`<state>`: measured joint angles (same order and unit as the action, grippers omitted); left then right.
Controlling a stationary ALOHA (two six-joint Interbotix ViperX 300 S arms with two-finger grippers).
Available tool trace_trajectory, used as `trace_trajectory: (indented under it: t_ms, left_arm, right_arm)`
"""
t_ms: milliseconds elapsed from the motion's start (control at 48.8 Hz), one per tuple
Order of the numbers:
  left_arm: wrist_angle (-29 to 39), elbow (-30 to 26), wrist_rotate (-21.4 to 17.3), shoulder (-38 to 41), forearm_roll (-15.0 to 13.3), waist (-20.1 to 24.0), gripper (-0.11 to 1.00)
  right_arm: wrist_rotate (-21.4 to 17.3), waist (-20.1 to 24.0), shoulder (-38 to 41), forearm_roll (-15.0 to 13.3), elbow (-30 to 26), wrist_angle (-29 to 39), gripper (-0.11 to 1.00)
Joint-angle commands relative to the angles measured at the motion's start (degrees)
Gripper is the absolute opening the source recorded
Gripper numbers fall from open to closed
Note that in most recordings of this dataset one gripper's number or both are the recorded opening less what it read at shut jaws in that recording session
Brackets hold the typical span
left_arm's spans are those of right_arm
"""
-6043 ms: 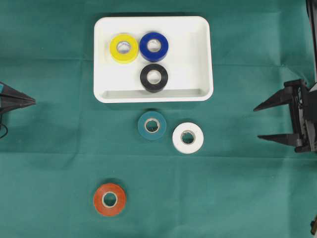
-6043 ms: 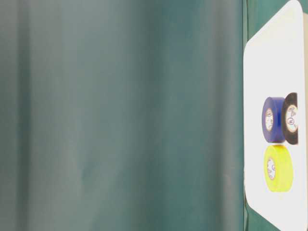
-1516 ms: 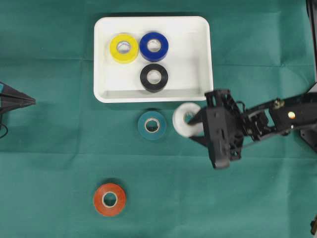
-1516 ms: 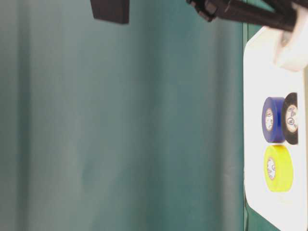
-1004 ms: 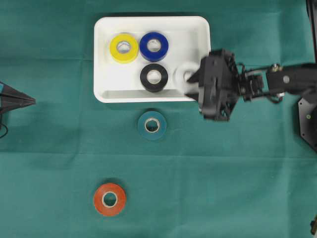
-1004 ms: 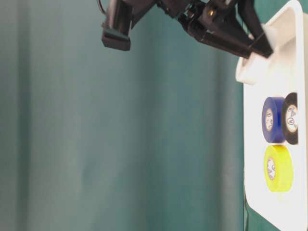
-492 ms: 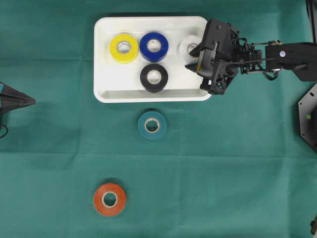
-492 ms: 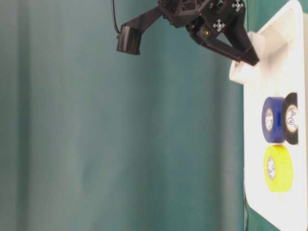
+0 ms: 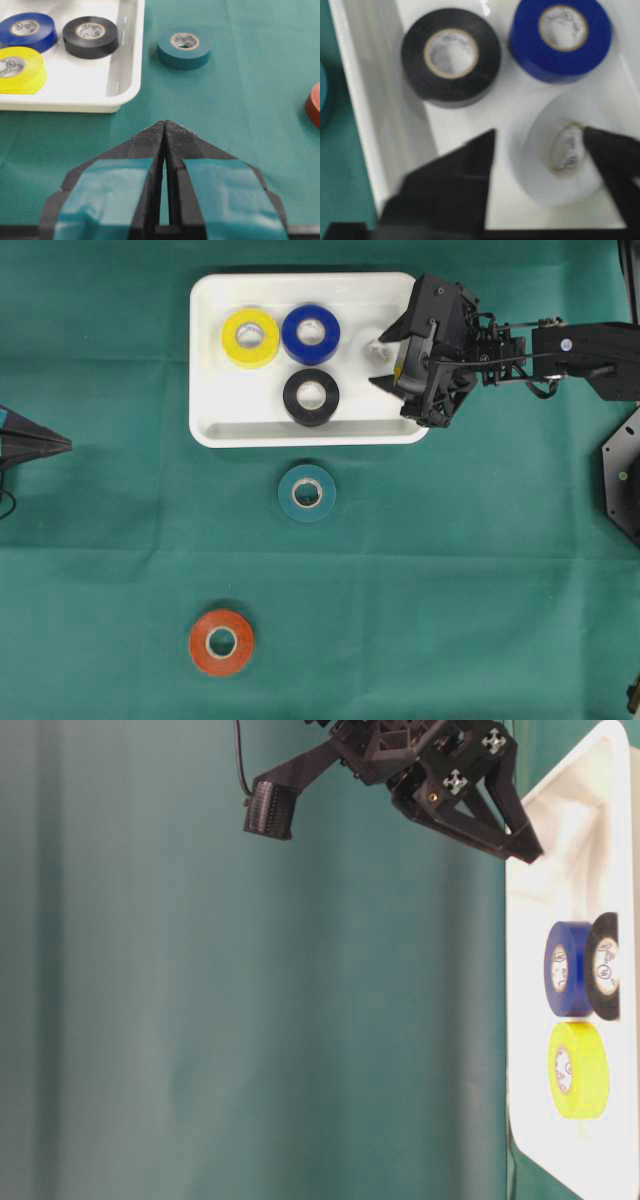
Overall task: Put the tape into the white case with the right arm.
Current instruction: 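Lift the white roll and place it in the tray's right side, then open the right gripper and withdraw it to the right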
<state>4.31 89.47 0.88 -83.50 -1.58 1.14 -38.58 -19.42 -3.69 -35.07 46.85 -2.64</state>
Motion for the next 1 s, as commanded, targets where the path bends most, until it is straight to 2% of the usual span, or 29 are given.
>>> trace_trajectory:
  t_ms: [0, 61, 102, 184, 594, 983]
  left_arm:
    - [-0.53, -0.62, 0.0, 0.53, 0.18, 0.18, 0.0]
    - [-0.53, -0.62, 0.0, 0.53, 0.09, 0.09, 0.0]
    - [-0.53, -0.62, 0.0, 0.53, 0.18, 0.09, 0.0]
    - [-0.53, -0.62, 0.0, 0.53, 0.18, 0.09, 0.0]
    - [-0.53, -0.7, 0.0, 0.53, 0.18, 0.18, 0.0]
    - [-0.53, -0.7, 0.0, 0.53, 0.09, 0.18, 0.0]
  right_arm:
    - [-0.09, -0.09, -0.7, -0.18, -1.23, 0.09, 0.52]
    - [-0.09, -0.09, -0.7, -0.18, -1.23, 0.09, 0.71]
    - [-0.09, -0.09, -0.7, -0.09, -1.14, 0.09, 0.76]
    - [-0.18, -0.09, -1.05, -0.18, -0.79, 0.18, 0.72]
    - [-0.35, -0.09, -8.17, -0.18, 5.01, 1.67, 0.72]
    - [-1.49, -0.09, -23.55, 0.35, 18.37, 1.67, 0.71]
